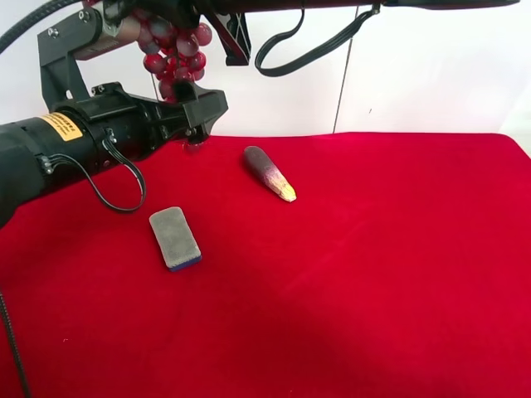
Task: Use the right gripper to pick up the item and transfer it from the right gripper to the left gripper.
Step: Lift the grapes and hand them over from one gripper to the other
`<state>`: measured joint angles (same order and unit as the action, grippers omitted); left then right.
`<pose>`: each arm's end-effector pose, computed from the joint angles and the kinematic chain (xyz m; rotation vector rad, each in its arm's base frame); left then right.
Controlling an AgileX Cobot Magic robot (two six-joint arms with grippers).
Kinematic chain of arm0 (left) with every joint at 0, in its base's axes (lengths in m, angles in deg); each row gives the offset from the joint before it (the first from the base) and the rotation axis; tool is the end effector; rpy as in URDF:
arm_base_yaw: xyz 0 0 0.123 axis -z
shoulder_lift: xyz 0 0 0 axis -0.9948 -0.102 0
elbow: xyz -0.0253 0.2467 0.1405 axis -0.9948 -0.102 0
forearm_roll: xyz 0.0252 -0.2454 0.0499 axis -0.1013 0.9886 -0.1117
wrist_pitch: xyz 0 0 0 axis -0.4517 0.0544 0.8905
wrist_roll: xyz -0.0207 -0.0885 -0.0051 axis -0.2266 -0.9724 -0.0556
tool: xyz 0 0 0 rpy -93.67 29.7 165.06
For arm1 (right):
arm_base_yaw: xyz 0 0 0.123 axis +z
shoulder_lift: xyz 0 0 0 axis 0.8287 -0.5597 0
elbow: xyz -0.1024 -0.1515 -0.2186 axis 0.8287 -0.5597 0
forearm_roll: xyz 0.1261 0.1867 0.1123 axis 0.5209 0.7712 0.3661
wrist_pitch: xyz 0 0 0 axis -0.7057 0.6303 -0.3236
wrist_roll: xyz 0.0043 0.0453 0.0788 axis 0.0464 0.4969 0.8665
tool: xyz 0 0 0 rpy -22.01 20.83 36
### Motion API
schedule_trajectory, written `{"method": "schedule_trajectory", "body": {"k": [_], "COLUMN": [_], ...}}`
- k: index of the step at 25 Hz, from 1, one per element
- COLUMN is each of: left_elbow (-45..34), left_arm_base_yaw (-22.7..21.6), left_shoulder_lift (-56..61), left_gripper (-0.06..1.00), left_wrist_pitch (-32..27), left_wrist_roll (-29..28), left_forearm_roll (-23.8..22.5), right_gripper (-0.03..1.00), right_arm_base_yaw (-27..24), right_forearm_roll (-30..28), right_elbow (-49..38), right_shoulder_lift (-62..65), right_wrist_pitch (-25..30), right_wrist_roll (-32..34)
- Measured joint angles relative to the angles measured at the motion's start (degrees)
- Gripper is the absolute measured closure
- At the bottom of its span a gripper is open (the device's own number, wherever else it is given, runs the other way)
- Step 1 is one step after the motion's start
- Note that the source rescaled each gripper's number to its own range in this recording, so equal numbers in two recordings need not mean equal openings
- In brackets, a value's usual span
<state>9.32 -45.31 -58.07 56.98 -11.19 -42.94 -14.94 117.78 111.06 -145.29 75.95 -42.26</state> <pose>0.2271 -0.1586 0.2421 0.0482 1.7572 -0.6488 0.2334 0.2673 0.3622 -0.2909 1.9840 1.6130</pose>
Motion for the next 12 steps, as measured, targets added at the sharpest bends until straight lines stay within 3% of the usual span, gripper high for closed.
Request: {"method": "schedule_trajectory", "body": {"k": [2,4,6,10,11,12], "left_elbow": [0.0,0.0,0.0,0.0,0.0,0.0], "left_arm_base_yaw": [0.0,0.0,0.0,0.0,0.0,0.0], "left_shoulder_lift": [0.0,0.0,0.0,0.0,0.0,0.0], "left_gripper": [-0.06,0.01,0.19,0.86,0.92,0.91], "left_wrist_pitch": [0.08,0.08,0.08,-0.09,-0.16,-0.16], "left_wrist_roll": [-0.04,-0.05,-0.17,-0.64,-0.78,-0.85], "left_forearm_roll": [0.0,0.0,-0.04,-1.19,-1.81,-2.41], "right_gripper": [0.97,0.97,0.97,0.97,0.97,0.97], "right_arm_base_yaw": [0.0,0.0,0.0,0.0,0.0,0.0], "right_forearm_roll": [-0.02,-0.02,-0.07,-0.3,-0.44,-0.51], "right_elbow": [0.0,0.0,0.0,0.0,0.0,0.0], "right_shoulder_lift": [0.0,0.0,0.0,0.0,0.05,0.05], "right_wrist_pitch": [0.0,0.0,0.0,0.05,0.11,0.21], "right_wrist_roll": [0.0,0.0,0.0,0.0,0.0,0.0]}}
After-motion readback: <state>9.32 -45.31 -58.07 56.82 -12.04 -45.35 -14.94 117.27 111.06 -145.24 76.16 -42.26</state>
